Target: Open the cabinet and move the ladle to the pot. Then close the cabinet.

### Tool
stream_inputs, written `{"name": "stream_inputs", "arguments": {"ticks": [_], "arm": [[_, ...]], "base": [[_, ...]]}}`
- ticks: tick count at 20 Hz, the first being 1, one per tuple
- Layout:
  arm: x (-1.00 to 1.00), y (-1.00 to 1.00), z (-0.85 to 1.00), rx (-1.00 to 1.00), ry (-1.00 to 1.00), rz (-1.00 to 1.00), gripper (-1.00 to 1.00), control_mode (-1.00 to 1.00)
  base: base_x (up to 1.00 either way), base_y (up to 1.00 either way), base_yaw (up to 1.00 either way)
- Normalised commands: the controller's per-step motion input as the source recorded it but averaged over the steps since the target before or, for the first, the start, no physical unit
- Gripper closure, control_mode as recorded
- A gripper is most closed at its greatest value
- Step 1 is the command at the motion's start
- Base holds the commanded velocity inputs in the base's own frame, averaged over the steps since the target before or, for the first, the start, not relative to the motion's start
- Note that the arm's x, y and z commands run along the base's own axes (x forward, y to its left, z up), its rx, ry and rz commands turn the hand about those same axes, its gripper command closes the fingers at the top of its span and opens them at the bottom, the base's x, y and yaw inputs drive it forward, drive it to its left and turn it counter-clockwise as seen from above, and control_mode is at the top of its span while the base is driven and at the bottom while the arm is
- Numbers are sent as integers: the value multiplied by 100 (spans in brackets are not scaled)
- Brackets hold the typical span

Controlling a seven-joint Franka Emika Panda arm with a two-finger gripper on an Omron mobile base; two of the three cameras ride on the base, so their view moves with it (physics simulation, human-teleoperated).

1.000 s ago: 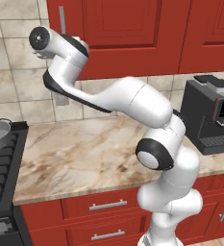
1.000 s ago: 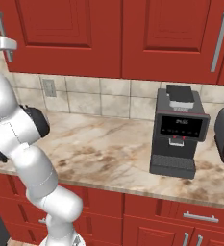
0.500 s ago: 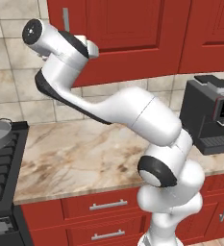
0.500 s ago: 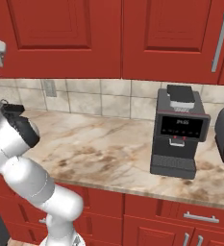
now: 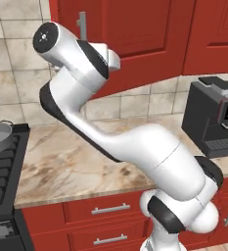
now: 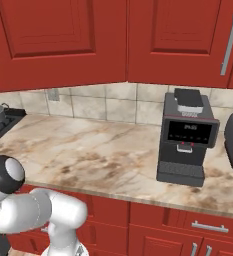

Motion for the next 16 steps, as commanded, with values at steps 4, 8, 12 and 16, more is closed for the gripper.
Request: {"name": "stream_inputs", "arguments": {"ticks": [4, 8, 12, 16], "arm": [[-100, -100, 0, 14, -9, 12, 100, -100], [-100, -90, 0, 17, -9, 16, 100, -100], [-85, -24, 0, 15, -2, 18, -100, -100], [-73, 0, 5, 12, 0, 16, -100, -100]], "base": [[0, 0, 0], [0, 0, 0], [0, 0, 0], [0, 0, 0]]}}
